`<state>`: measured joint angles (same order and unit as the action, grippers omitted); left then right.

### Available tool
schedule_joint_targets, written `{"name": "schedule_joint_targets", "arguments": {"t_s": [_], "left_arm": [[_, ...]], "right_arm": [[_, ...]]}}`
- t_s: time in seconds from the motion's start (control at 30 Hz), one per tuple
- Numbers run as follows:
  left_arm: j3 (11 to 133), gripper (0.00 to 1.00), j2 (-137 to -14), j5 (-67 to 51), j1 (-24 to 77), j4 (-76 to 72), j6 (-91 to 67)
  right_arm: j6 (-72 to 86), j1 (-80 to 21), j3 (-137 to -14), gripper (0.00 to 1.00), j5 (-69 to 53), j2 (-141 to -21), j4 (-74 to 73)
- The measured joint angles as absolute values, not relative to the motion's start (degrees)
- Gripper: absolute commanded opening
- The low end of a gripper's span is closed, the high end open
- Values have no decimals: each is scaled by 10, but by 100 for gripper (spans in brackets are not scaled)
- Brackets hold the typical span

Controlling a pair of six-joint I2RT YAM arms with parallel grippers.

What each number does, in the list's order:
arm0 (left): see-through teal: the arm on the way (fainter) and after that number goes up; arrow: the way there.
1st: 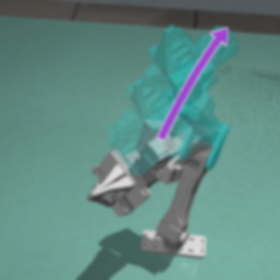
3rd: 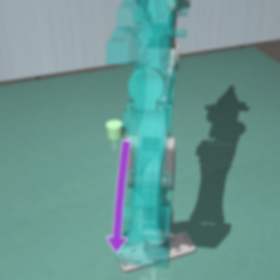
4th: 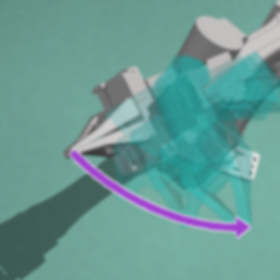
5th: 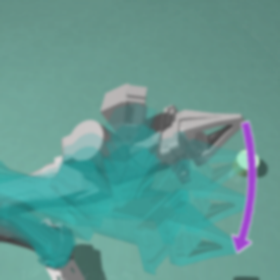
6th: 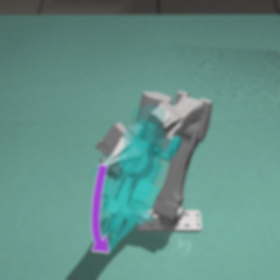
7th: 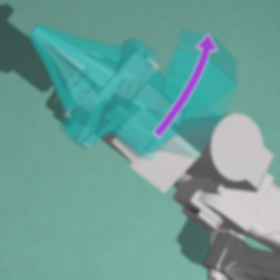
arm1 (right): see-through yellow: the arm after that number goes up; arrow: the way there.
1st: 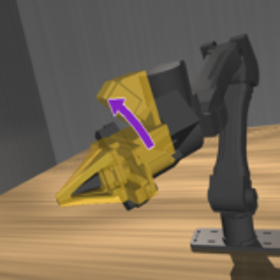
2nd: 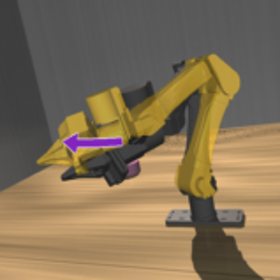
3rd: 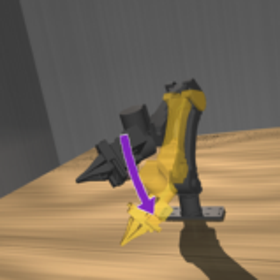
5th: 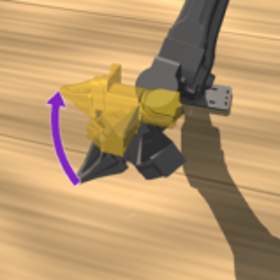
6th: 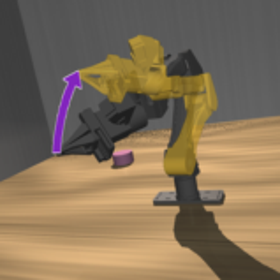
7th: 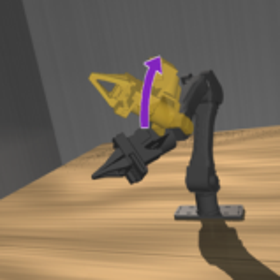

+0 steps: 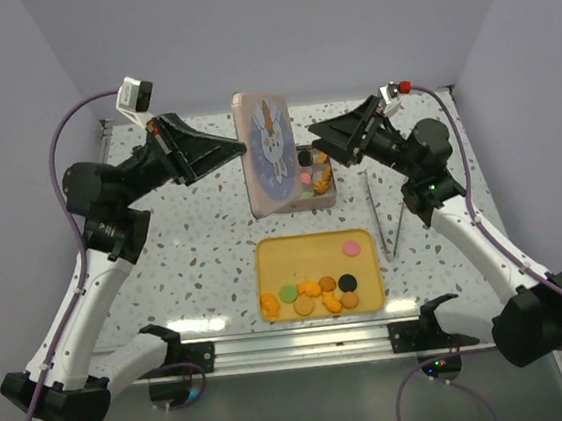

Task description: Pack the cookies

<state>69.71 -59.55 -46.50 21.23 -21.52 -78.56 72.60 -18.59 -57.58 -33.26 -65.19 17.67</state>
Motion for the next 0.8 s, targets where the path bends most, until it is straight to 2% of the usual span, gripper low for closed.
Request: {"name": "schedule_joint_targets", "arguments": {"t_s": [0.33, 0.63, 0.8], "left_arm": [[678, 0, -568, -480, 210, -385, -903], [667, 0, -588, -477, 210, -417, -921], [665, 0, -599, -475, 210, -429, -925]], "right_arm": [[818, -171, -544, 91, -370, -705, 369], [880, -172, -544, 89, -391, -714, 517], [889, -181, -544, 88, -405, -725, 534]]}}
